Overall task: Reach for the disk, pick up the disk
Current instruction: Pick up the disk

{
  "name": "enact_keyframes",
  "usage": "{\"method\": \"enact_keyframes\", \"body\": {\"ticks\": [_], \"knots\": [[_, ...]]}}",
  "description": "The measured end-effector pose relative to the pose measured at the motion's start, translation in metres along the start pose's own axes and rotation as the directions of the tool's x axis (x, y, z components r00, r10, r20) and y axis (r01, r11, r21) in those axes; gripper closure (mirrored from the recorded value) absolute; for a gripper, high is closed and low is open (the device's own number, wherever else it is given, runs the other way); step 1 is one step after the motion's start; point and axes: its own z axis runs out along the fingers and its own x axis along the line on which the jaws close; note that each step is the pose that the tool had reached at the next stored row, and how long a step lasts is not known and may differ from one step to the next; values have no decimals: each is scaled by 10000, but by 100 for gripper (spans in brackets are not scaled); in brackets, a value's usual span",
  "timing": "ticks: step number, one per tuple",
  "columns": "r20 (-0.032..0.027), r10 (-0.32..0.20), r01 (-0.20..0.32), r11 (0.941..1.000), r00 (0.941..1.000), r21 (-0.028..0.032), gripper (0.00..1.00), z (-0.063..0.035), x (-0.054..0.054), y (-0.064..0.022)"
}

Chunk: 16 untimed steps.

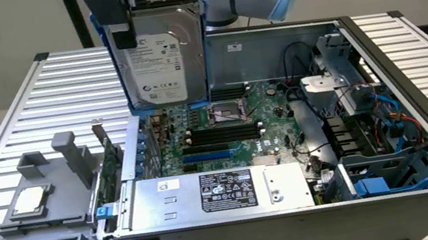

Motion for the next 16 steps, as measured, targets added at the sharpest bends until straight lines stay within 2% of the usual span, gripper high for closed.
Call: {"method": "enact_keyframes", "body": {"ticks": [16], "knots": [[0, 2, -2, 10000, 10000, -24, 67, -44, 307, -725]]}}
